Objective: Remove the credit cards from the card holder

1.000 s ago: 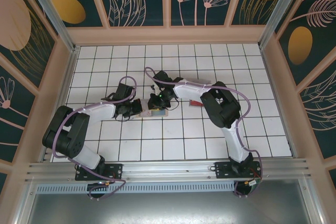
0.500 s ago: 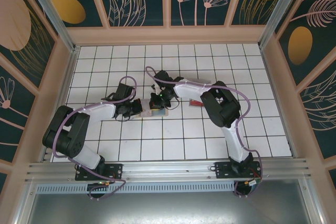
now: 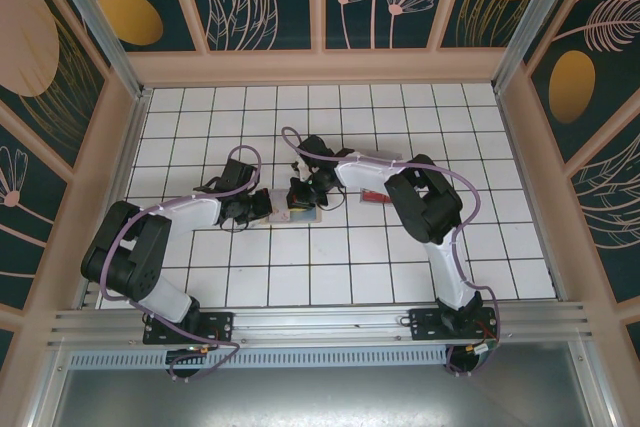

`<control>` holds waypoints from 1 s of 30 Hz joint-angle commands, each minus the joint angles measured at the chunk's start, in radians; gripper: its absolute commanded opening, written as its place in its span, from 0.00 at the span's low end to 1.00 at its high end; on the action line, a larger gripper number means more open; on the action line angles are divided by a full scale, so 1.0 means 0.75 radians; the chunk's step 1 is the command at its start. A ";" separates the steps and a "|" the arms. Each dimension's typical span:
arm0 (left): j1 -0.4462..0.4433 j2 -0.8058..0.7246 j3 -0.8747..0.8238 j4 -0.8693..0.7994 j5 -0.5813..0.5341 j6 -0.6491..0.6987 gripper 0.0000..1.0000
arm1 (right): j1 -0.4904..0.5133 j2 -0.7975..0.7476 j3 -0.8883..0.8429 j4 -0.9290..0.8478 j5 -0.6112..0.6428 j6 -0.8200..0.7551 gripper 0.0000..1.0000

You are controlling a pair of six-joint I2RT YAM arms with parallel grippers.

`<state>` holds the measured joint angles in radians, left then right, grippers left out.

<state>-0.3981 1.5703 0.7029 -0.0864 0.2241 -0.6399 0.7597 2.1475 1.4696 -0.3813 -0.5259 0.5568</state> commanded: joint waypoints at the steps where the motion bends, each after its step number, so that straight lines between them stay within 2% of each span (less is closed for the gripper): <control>1: 0.005 0.029 -0.017 -0.055 -0.028 0.002 0.01 | -0.029 -0.053 -0.027 -0.062 0.046 0.004 0.00; 3: 0.005 0.027 -0.015 -0.056 -0.029 0.002 0.02 | -0.033 -0.054 -0.025 -0.064 0.040 0.003 0.00; 5: 0.005 0.017 -0.012 -0.058 -0.031 0.000 0.08 | -0.033 -0.053 -0.019 -0.072 0.041 -0.002 0.00; 8: 0.005 -0.008 -0.001 -0.064 -0.035 0.000 0.12 | -0.031 -0.052 -0.018 -0.066 0.031 0.001 0.00; 11: 0.005 -0.010 0.012 -0.073 -0.029 0.004 0.12 | -0.030 -0.049 -0.011 -0.058 0.024 0.004 0.00; 30: 0.005 0.066 0.001 -0.072 -0.022 0.007 0.01 | -0.023 -0.008 0.066 -0.089 0.013 -0.002 0.00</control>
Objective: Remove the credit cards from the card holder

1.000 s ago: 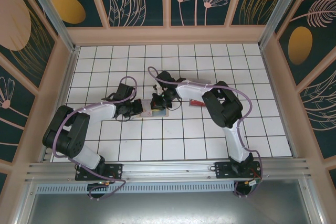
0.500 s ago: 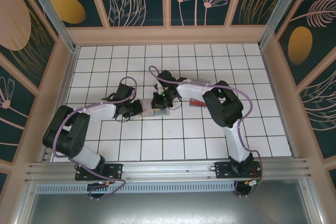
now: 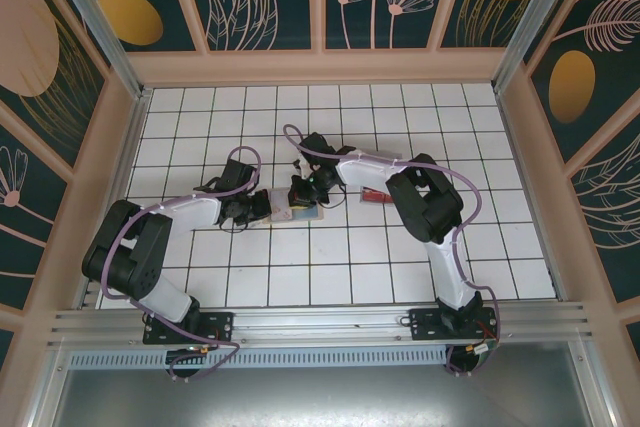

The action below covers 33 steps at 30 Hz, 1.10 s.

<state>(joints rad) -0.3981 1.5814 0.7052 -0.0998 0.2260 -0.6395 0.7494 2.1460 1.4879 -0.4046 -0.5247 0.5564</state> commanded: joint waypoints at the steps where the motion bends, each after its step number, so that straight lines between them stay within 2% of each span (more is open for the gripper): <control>1: 0.006 0.052 -0.001 -0.060 -0.033 0.009 0.00 | -0.009 -0.008 0.045 -0.068 0.015 -0.005 0.00; 18: 0.004 0.059 0.005 -0.068 -0.044 0.014 0.00 | -0.041 -0.042 -0.013 -0.051 0.012 -0.006 0.00; 19: 0.005 0.058 0.005 -0.066 -0.042 0.014 0.00 | -0.038 -0.040 -0.018 -0.040 0.006 -0.002 0.02; 23: 0.005 0.055 0.005 -0.068 -0.041 0.014 0.00 | -0.032 -0.031 -0.032 -0.004 -0.021 0.014 0.20; 33: 0.005 0.055 0.003 -0.063 -0.034 0.012 0.00 | -0.032 -0.002 -0.050 0.070 -0.075 0.041 0.20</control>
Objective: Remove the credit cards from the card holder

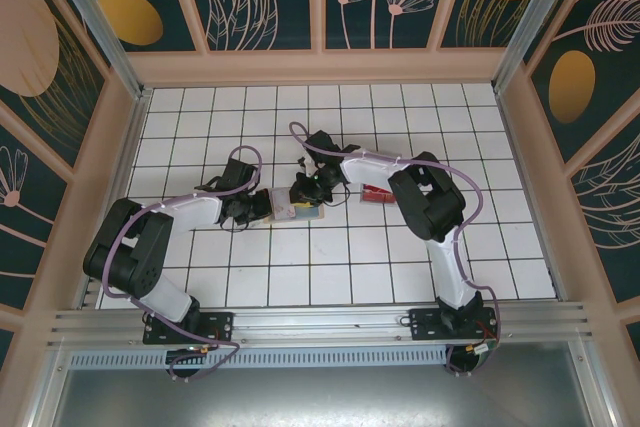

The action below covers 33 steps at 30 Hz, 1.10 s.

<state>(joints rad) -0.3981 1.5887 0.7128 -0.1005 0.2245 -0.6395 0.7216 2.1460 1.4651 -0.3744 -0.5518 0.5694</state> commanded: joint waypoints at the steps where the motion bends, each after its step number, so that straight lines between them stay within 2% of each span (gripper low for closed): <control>1: 0.005 0.046 -0.007 -0.062 -0.029 0.012 0.00 | 0.005 -0.001 -0.017 0.036 -0.045 0.025 0.20; 14: 0.005 0.046 -0.012 -0.056 -0.021 0.012 0.00 | 0.009 0.008 -0.024 0.059 -0.074 0.030 0.17; 20: 0.005 0.044 -0.014 -0.058 -0.024 0.009 0.00 | 0.005 0.001 -0.044 0.054 -0.058 0.033 0.00; 33: 0.005 0.038 -0.016 -0.064 -0.029 0.012 0.00 | -0.071 -0.143 -0.187 0.061 -0.017 0.026 0.00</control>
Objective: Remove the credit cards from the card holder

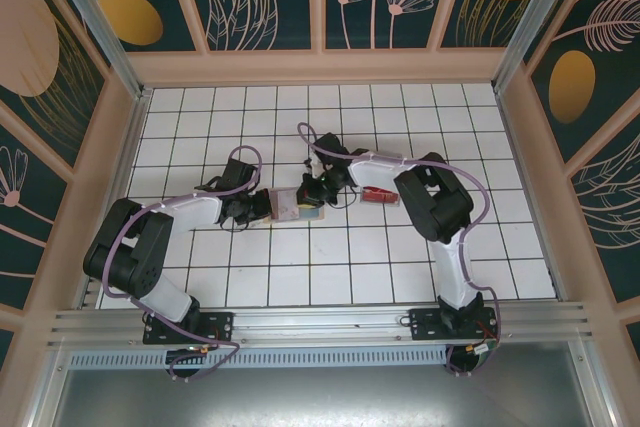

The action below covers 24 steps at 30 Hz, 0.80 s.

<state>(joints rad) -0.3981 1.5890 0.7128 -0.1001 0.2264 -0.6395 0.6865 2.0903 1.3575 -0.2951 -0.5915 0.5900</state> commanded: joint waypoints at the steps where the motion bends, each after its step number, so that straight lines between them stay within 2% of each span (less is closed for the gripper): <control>1: 0.005 0.037 -0.014 -0.064 -0.032 0.012 0.00 | -0.030 -0.083 -0.053 -0.047 0.038 -0.001 0.00; 10: 0.005 0.010 0.006 -0.075 -0.028 0.014 0.00 | -0.099 -0.227 -0.120 -0.128 0.081 -0.072 0.00; 18: 0.005 -0.059 0.076 -0.108 -0.011 0.014 0.00 | -0.178 -0.376 -0.092 -0.323 0.168 -0.212 0.00; 22: 0.005 -0.102 0.120 -0.112 0.001 0.014 0.14 | -0.178 -0.472 -0.027 -0.477 0.329 -0.361 0.00; 24: 0.005 -0.126 0.144 -0.106 0.010 0.016 0.36 | -0.178 -0.517 0.016 -0.555 0.459 -0.467 0.00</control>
<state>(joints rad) -0.3981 1.5368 0.7784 -0.1623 0.2272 -0.6300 0.5518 1.7756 1.3071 -0.5816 -0.3927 0.3786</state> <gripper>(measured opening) 0.279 0.050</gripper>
